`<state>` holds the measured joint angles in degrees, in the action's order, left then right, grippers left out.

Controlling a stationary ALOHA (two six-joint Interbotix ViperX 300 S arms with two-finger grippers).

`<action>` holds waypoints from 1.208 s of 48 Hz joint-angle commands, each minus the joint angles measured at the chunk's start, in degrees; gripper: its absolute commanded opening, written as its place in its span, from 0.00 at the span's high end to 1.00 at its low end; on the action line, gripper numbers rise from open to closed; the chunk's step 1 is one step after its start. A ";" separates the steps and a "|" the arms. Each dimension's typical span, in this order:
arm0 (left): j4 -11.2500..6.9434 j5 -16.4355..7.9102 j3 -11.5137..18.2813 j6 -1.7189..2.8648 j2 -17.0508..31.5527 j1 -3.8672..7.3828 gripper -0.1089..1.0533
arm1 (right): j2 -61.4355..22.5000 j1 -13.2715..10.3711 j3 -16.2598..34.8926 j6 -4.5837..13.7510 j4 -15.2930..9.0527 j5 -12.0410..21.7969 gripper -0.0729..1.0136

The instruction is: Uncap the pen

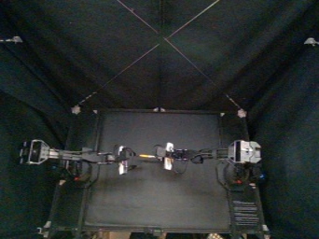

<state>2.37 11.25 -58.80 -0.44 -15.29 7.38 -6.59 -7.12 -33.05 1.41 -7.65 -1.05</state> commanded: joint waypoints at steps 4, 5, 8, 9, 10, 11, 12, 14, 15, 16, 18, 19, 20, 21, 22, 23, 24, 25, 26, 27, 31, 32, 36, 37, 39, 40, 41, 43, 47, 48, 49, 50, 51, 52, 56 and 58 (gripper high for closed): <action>0.53 0.18 2.20 0.18 2.64 0.35 0.10 | 2.29 0.35 0.62 0.18 0.09 -0.35 0.47; 0.62 0.26 2.11 0.18 2.81 0.26 0.10 | 2.29 0.35 0.62 0.18 0.09 -0.35 0.47; 0.53 0.18 2.20 0.18 3.16 0.18 0.10 | 2.29 0.18 0.62 0.18 0.09 -0.26 0.47; 0.53 0.26 2.20 0.26 3.16 0.09 0.10 | 2.29 0.18 0.62 0.18 0.00 -0.26 0.47; 0.35 0.18 2.20 0.26 3.16 0.09 0.10 | 2.29 0.18 0.62 0.18 0.09 -0.35 0.47; 0.35 0.18 2.20 0.26 3.16 0.09 0.11 | 2.29 0.18 0.70 0.18 0.00 -0.35 0.47; 0.26 0.18 2.11 0.26 3.16 0.09 0.11 | 2.29 0.18 0.79 0.18 0.00 -0.35 0.47; 0.09 0.18 2.11 0.35 3.43 0.09 0.11 | 2.37 0.26 0.88 0.18 0.00 -0.35 0.47; -0.09 0.18 2.20 0.35 3.78 0.18 0.11 | 2.37 0.26 0.79 0.18 0.00 -0.35 0.47; -0.26 0.18 2.20 0.35 3.96 0.18 0.11 | 2.37 0.35 0.88 0.18 0.00 -0.35 0.47; -0.44 0.18 2.29 0.26 4.48 0.18 0.12 | 2.37 0.35 0.88 0.18 0.00 -0.44 0.47; -0.53 0.26 2.37 0.35 4.83 0.18 0.12 | 2.46 0.35 0.88 0.18 -0.09 -0.62 0.47; -0.62 0.18 2.37 0.26 5.19 0.26 0.12 | 2.46 0.35 0.88 0.18 -0.09 -0.70 0.47; -0.70 0.26 2.46 0.26 5.45 0.26 0.12 | 2.46 0.35 0.88 0.18 -0.09 -0.79 0.47; -0.70 0.26 2.55 0.26 5.89 0.26 0.13 | 2.55 0.35 0.88 0.18 -0.09 -0.88 0.47; -0.70 0.18 2.72 0.26 6.33 0.18 0.14 | 2.55 0.35 0.88 0.18 -0.09 -1.05 0.47; -0.70 0.18 2.81 0.26 6.68 0.26 0.14 | 2.55 0.35 0.88 0.18 -0.18 -1.23 0.47; -0.79 0.18 3.08 0.26 6.86 0.35 0.15 | 2.55 0.35 0.88 0.18 -0.18 -1.32 0.47; -0.62 0.18 3.25 0.18 7.12 0.44 0.17 | 2.55 0.26 0.88 0.09 -0.18 -1.41 0.47; -0.62 0.18 3.34 0.18 7.21 0.44 0.17 | 2.55 0.35 0.79 0.18 -0.18 -1.49 0.47; -0.62 0.18 3.87 0.18 7.47 0.44 0.27 | 2.55 0.35 0.62 0.18 0.00 -1.49 0.47; -0.62 0.18 3.96 0.18 7.47 0.53 0.29 | 2.55 0.26 0.62 0.18 0.09 -1.49 0.47; -0.44 0.18 3.96 0.09 7.47 0.53 0.41 | 2.55 0.26 0.44 0.18 0.00 -1.49 0.47; -0.44 0.18 3.96 0.18 7.47 0.53 0.43 | 2.55 0.26 0.44 0.18 0.00 -1.49 0.47; -0.44 0.18 3.78 0.18 7.38 0.53 0.46 | 2.55 0.26 0.26 0.18 0.09 -1.58 0.47; -0.44 0.18 3.60 0.18 7.38 0.53 0.48 | 2.55 0.26 0.00 0.18 0.00 -1.49 0.47; -0.44 0.18 3.43 0.18 7.29 0.53 0.48 | 2.64 0.18 -0.18 0.18 0.00 -1.49 0.47; -0.44 0.18 2.99 0.18 7.21 0.53 0.48 | 2.81 0.09 -0.88 0.26 0.09 -1.49 0.47; -0.44 0.18 1.67 0.18 6.42 0.53 0.48 | 3.87 0.00 -3.25 0.26 0.88 -2.29 0.47; -0.44 0.26 1.23 0.18 6.06 0.53 0.48 | 4.39 -0.09 -4.13 0.26 1.32 -2.90 0.47; -0.44 0.18 0.79 0.09 5.71 0.53 0.48 | 4.83 -0.18 -5.10 0.18 1.67 -3.60 0.47; -0.44 0.18 0.26 0.09 5.27 0.53 0.48 | 5.54 -0.35 -6.24 0.18 1.93 -4.39 0.47; -0.44 0.18 0.00 0.09 4.83 0.53 0.48 | 6.24 -0.70 -7.47 0.18 2.20 -5.27 0.47; -0.44 0.18 -0.44 0.09 4.39 0.53 0.48 | 6.68 -0.88 -8.26 0.18 2.29 -5.98 0.47; -0.44 0.18 -1.93 0.09 2.11 0.53 0.48 | 9.93 -2.55 -13.45 0.18 3.60 -10.81 0.47; -0.44 0.26 -2.37 0.09 1.05 0.53 0.48 | 11.34 -3.08 -15.64 0.18 4.22 -12.83 0.47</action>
<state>1.85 11.07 -61.35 -0.35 -12.13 8.00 0.62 -9.05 -45.97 1.49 -4.39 -10.20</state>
